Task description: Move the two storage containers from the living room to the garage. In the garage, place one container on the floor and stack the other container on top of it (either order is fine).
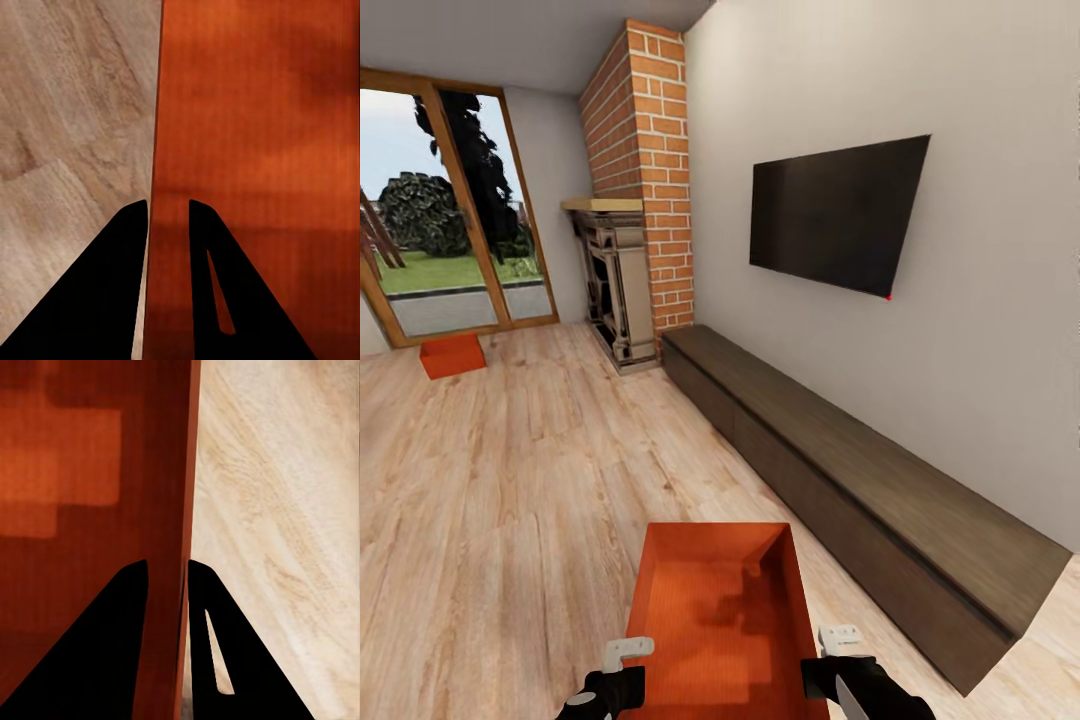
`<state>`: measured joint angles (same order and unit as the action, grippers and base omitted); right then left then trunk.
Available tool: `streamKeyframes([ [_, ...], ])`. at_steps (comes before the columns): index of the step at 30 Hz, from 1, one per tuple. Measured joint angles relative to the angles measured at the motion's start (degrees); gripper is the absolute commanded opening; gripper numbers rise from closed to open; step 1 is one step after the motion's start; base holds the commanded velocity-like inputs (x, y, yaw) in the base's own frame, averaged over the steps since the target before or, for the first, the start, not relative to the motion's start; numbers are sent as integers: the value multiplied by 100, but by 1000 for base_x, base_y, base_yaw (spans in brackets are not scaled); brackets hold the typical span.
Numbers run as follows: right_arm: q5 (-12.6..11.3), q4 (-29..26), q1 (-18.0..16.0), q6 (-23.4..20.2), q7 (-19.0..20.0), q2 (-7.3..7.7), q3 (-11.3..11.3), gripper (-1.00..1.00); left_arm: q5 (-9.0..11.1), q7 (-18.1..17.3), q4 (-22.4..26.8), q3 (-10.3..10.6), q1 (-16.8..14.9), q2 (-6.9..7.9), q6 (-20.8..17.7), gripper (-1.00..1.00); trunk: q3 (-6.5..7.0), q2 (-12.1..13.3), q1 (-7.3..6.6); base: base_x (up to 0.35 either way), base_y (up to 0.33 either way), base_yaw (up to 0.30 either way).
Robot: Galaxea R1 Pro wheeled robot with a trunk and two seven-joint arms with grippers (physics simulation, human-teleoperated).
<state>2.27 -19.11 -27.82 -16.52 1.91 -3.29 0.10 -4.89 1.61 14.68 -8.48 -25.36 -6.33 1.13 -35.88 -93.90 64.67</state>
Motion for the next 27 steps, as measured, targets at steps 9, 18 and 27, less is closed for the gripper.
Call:
streamKeyframes([
  [9,1,0,2,7,0,0,2,-100,0,2,0,3,0,0,3,-100,245,361,-198,0,0,0],
  [18,2,0,3,4,0,-1,3,-100,-4,-2,1,-2,1,0,-2,-100,472,684,-374,0,0,0],
  [27,1,0,2,4,1,-1,4,-100,-1,-1,1,-3,2,1,-3,-100,550,684,-374,0,0,0],
])
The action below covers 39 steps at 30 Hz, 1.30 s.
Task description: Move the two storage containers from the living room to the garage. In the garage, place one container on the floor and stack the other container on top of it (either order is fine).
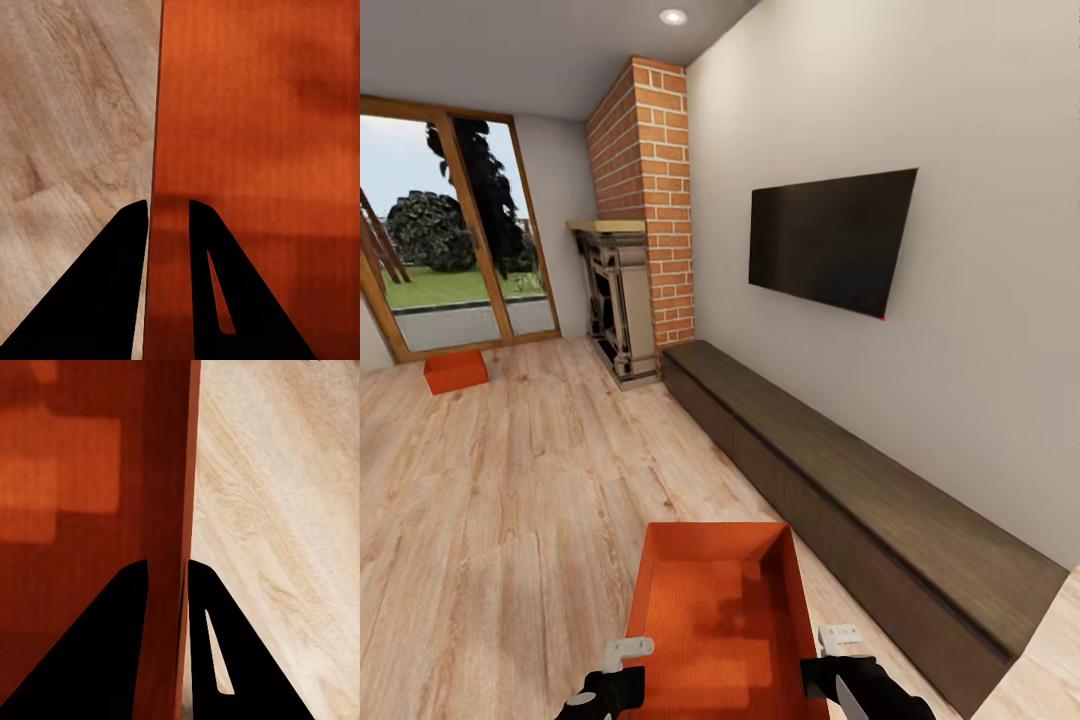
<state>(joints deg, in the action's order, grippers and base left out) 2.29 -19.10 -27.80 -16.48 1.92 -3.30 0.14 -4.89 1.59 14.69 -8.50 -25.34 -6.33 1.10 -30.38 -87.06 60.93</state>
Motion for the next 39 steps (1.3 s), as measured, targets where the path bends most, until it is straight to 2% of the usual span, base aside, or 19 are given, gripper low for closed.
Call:
streamKeyframes([
  [10,7,-4,-1,-5,-2,-3,9,-100,8,1,1,4,1,1,1,-100,14,0,0,0,0,20],
  [33,6,3,-1,4,-3,-5,19,-100,9,3,4,10,2,1,1,-100,-100,0,0,0,0,200],
  [39,7,0,0,1,-3,-4,18,-100,7,2,0,7,0,1,1,-100,-130,0,0,0,0,50],
])
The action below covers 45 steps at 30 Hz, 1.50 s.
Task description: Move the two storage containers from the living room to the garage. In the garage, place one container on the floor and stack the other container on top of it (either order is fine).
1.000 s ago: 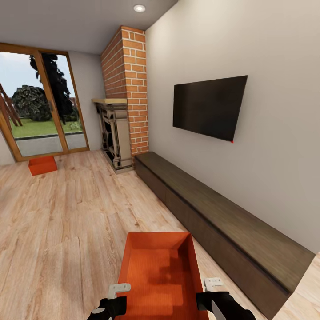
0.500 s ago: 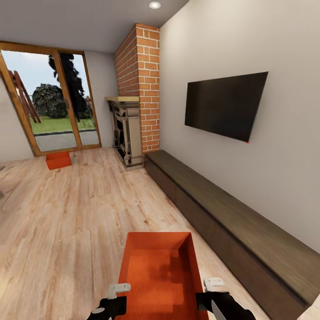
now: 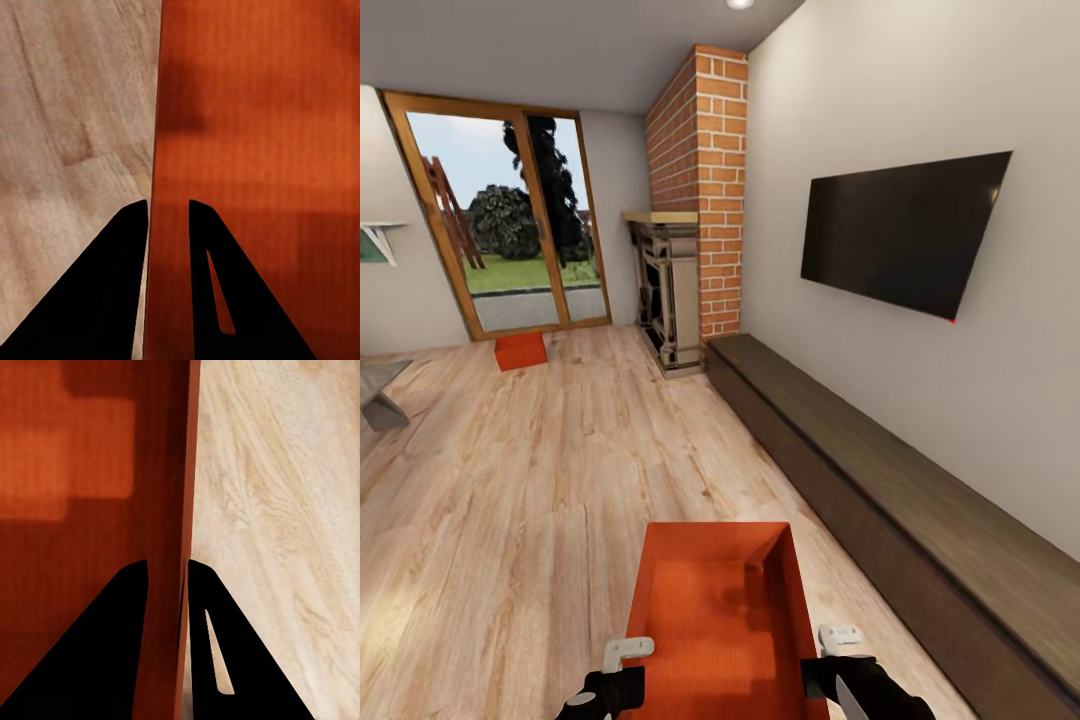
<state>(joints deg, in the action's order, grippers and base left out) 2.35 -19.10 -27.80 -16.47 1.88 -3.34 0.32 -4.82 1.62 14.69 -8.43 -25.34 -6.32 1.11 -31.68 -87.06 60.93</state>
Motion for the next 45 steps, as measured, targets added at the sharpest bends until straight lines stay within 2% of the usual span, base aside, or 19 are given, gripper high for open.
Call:
streamKeyframes([
  [16,1,1,-1,10,0,-1,2,-100,-1,0,2,-1,0,0,8,-100,-14,0,0,0,0,20],
  [45,-3,1,-1,9,-2,-1,-1,-100,-4,-4,2,-5,1,1,8,-100,-126,0,0,0,0,217],
])
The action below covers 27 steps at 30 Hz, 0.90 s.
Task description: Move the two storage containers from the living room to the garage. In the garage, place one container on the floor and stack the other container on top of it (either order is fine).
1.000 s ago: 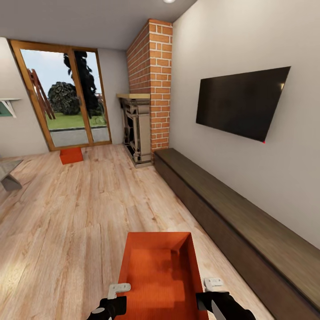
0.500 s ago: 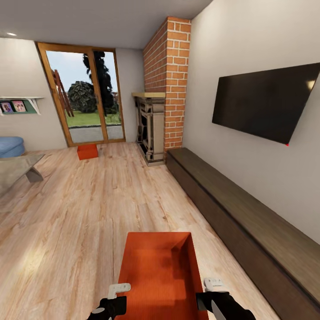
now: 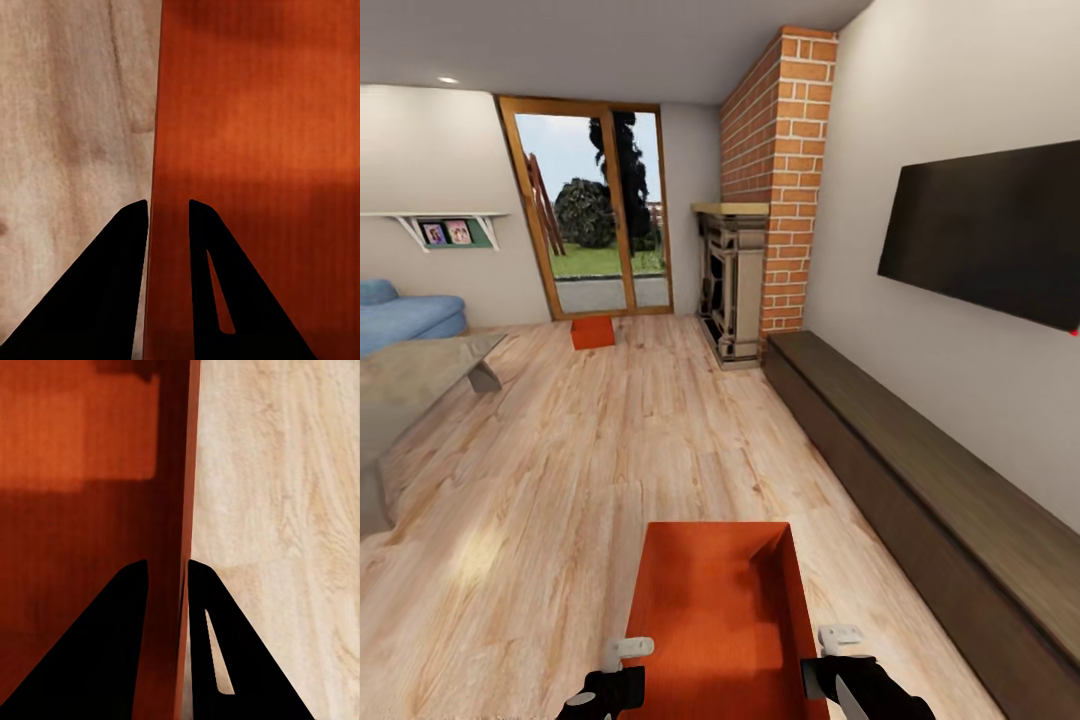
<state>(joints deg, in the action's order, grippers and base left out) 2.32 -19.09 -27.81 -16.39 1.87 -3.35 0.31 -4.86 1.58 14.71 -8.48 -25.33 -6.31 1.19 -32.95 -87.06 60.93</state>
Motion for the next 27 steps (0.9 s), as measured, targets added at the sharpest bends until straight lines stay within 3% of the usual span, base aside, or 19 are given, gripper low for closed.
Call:
streamKeyframes([
  [10,-2,-1,0,18,0,0,-3,-100,-1,1,1,1,0,0,15,-100,-15,0,0,0,0,29],
  [27,-18,2,-1,19,-4,2,-19,-100,1,2,2,2,1,1,16,-100,-16,0,0,0,0,260],
])
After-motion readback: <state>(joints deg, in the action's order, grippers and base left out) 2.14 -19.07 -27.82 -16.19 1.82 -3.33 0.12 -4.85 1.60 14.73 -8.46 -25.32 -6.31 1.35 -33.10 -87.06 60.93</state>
